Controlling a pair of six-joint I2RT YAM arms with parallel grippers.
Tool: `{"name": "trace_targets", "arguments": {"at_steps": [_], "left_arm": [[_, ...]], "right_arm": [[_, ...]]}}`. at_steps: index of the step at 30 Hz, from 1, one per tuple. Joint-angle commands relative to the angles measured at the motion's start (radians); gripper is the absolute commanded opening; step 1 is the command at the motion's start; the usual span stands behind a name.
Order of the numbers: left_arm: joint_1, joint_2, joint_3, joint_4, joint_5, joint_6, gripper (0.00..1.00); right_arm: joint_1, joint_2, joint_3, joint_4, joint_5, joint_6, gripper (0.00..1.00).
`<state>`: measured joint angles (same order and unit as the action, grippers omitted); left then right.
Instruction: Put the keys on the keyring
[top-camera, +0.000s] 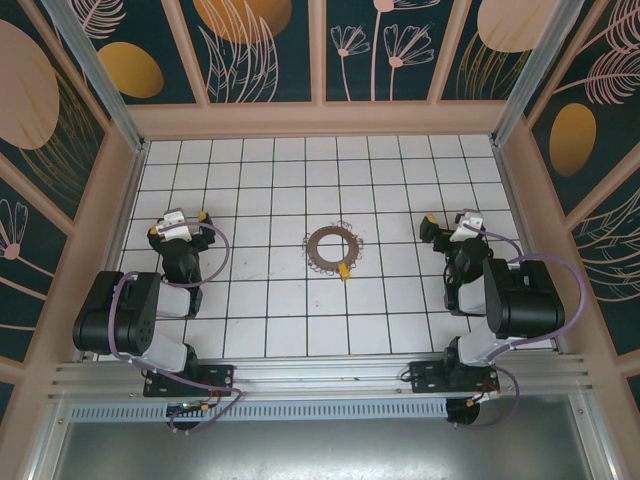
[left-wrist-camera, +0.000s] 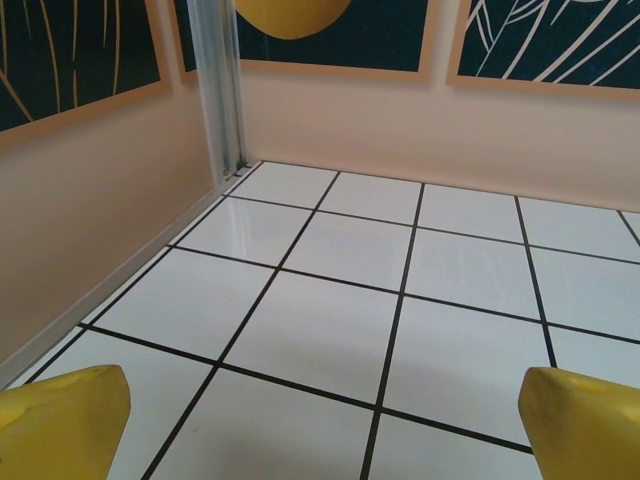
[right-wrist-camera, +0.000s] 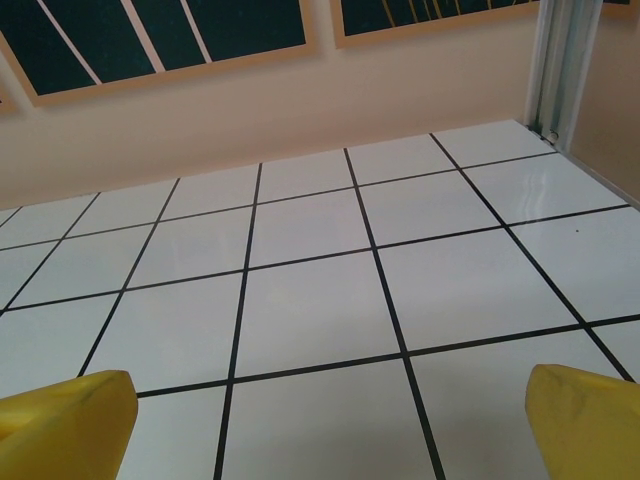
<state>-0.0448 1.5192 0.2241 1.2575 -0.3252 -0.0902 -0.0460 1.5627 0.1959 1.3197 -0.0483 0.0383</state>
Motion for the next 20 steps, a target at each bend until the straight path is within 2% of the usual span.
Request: {"name": "trace_targets", "arguments": {"at_steps": [1,4,20], "left_arm": [[0.008,0.002,-0.005,0.049,0.014,-0.016,0.99],[0.008,0.002,-0.004,0.049,0.016,-0.016,0.99],[0.008,0.001,-0.005,0.048,0.015,-0.016,0.99]], "right_arm": [[0.007,-0.002,0.016,0.012,0.029,-0.017,0.99],[0.026,0.0,0.016,0.016,0.058,-0.029,0.99],[0.018,-0.001,0.022,-0.001,0.039,-0.026,0.99]]}}
